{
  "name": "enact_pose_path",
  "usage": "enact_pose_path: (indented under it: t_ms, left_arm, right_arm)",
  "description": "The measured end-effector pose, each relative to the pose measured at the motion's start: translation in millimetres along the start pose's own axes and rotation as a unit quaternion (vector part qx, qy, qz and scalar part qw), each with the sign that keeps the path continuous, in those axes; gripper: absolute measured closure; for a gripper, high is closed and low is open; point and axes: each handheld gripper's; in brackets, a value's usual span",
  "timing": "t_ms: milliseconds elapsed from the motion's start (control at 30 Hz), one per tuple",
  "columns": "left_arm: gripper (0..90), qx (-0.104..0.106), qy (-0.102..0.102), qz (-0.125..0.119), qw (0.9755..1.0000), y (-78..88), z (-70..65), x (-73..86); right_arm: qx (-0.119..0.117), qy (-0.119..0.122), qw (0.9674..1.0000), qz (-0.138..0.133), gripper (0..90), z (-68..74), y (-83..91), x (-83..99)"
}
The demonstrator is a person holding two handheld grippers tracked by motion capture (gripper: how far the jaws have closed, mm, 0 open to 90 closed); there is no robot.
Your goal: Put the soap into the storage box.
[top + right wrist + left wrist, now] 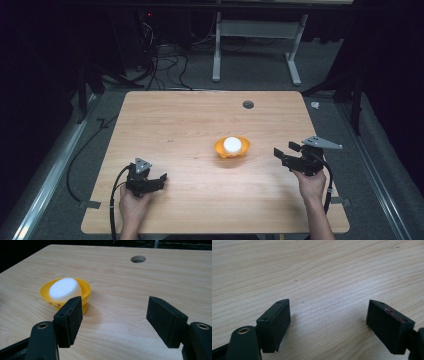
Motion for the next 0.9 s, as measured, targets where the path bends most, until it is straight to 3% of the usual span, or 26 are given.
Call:
enact_pose_path:
  t_ms: [333, 900]
  left_arm:
    - [20.2, 0.000, 0.000, 0.000, 1.0000, 0.0, 0.0, 0.0]
    - [20.2, 0.000, 0.000, 0.000, 1.0000, 0.0, 0.0, 0.0]
  right_arm:
    - [-0.001, -0.016, 0.9999, 0.005, 30.0, -3.3, -1.2, 12.1]
    - [-0.012, -0.021, 0.9995, 0.023, 30.3, 1.4, -12.8, 30.8]
Point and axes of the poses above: each handheld gripper's, and its own axes: y roughly backward along the jaws, x roughly out of its underside, z roughly to its left, and after that the axes turned 4 degrees about x, right-handed
